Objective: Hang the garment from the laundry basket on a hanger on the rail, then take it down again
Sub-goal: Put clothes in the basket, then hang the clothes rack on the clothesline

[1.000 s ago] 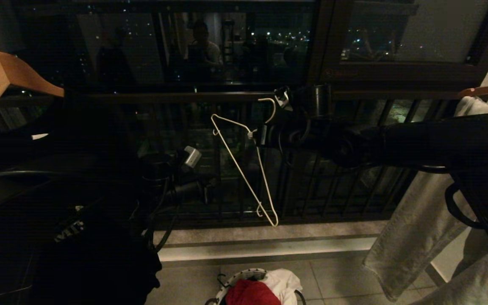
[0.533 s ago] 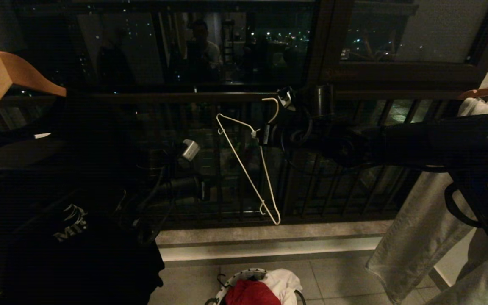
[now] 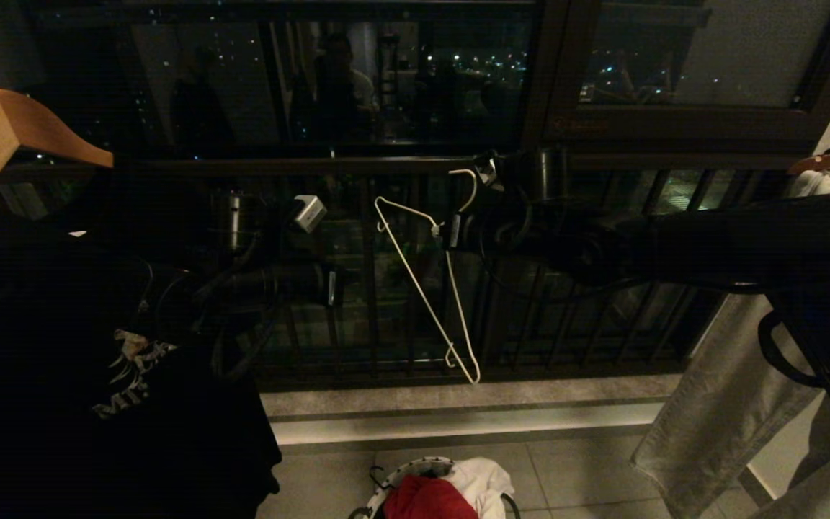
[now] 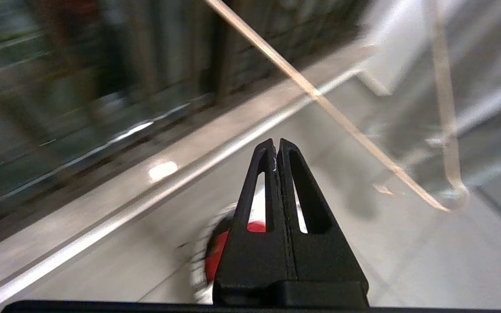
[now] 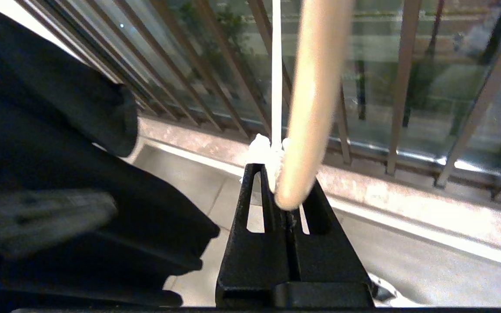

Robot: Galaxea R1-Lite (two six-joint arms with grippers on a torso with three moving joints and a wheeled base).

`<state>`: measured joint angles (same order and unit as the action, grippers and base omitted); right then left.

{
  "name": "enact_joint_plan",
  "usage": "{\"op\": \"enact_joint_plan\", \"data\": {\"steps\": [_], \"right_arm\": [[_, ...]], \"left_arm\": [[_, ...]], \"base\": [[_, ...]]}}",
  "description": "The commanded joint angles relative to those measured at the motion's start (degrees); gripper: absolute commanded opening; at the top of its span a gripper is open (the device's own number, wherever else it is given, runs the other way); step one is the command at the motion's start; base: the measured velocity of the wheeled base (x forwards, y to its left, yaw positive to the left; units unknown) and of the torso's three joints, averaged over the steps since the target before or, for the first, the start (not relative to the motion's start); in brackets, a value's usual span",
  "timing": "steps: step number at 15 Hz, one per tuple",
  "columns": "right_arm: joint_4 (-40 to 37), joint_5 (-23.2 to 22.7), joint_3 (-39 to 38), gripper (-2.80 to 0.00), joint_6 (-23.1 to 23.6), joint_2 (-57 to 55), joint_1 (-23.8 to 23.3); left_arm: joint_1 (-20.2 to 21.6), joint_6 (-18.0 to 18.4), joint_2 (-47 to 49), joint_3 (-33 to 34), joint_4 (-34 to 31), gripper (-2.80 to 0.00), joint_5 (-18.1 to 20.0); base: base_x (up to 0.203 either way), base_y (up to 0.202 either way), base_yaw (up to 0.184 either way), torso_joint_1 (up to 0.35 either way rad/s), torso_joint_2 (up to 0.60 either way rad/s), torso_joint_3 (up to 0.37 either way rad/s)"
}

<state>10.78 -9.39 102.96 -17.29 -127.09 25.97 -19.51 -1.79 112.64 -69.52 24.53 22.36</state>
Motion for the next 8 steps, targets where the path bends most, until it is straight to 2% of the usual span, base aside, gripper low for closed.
{"op": "enact_joint_plan", "data": {"steps": [1,4,6,8], "right_arm": [[0.2,0.4,-1.0,-2.8,-0.1,0.1,0.4],[0.3,1.5,-5.1,-2.8,-0.2,2.1,1.0],[0.6,3.4,-8.7,-2.8,-0.1,4.1,1.9],[0.6,6.0,-11.9,-2.8,-0.1,6.8,2.5]], "left_arm": [[-0.5,0.3,-1.1,-1.4,-1.0,-2.8,-2.1],[-1.5,0.8,-2.6,-1.6,-1.3,-2.8,-6.6],[-1.5,1.2,-3.6,-2.0,-2.3,-2.8,-7.3],[-1.5,1.2,-5.5,-3.3,-7.3,-2.8,-7.4]], "base": [[0.0,0.0,0.0,0.0,0.0,0.0],[0.0,0.0,0.0,0.0,0.0,0.0],[0.0,0.0,0.0,0.0,0.0,0.0],[0.0,0.0,0.0,0.0,0.0,0.0]]}}
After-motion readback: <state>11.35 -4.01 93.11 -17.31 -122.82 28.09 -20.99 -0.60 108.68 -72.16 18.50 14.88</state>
